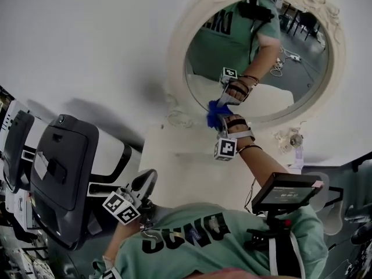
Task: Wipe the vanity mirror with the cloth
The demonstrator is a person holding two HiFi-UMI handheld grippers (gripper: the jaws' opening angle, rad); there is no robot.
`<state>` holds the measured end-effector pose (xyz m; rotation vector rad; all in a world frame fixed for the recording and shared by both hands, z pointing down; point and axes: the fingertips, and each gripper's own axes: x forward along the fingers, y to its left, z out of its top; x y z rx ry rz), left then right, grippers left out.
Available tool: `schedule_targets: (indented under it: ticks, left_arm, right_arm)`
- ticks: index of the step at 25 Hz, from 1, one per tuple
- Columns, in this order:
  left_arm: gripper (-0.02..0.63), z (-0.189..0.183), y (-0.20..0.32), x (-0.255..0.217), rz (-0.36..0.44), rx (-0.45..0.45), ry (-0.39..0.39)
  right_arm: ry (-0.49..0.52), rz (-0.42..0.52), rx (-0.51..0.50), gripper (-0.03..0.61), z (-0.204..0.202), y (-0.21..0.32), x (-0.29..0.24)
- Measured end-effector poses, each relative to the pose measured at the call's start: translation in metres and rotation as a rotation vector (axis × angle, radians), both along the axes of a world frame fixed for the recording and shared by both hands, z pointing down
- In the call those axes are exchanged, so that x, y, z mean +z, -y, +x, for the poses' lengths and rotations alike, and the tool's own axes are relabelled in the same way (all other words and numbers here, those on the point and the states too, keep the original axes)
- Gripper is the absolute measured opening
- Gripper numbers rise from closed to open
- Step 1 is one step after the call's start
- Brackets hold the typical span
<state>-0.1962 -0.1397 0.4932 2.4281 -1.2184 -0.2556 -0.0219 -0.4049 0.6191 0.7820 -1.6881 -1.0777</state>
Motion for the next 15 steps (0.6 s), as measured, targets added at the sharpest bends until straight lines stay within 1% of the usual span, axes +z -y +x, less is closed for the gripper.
schedule_targets:
  ticks: [1, 2, 3, 5, 7, 9, 11, 13, 15]
  left_arm:
    - [0.009, 0.001, 0.000, -0.006, 0.017, 0.004, -0.002]
    - [0.009, 0.002, 0.000, -0.012, 0.034, 0.006, -0.005]
    - [0.009, 0.002, 0.002, -0.018, 0.055, 0.008, -0.009]
    - [0.009, 0.004, 0.008, -0.031, 0.106, 0.012, -0.015]
    - [0.009, 0.006, 0.013, -0.043, 0.155, 0.015, -0.022]
    - [0.009, 0.005, 0.011, -0.052, 0.184, 0.018, -0.027]
    - [0.009, 0.005, 0.009, -0.058, 0.207, 0.020, -0.032]
    - [0.009, 0.005, 0.011, -0.064, 0.232, 0.020, -0.039]
    - [0.009, 0.004, 0.012, -0.068, 0.251, 0.018, -0.043]
  right_arm:
    - [0.000, -0.010, -0.011, 0.049, -0.001, -0.004, -0.009]
    - [0.010, 0.005, -0.028, 0.050, -0.002, -0.009, -0.026]
    - [0.029, 0.042, -0.048, 0.049, -0.003, -0.013, -0.051]
    - [0.081, 0.164, -0.084, 0.049, -0.002, -0.016, -0.122]
    - [0.148, 0.296, -0.096, 0.049, 0.002, -0.017, -0.207]
    - [0.213, 0.414, -0.078, 0.050, 0.011, -0.022, -0.291]
    - [0.246, 0.532, -0.041, 0.049, 0.024, -0.025, -0.366]
    - [0.253, 0.637, -0.002, 0.049, 0.036, -0.023, -0.427]
    - [0.251, 0.704, 0.039, 0.049, 0.045, -0.018, -0.469]
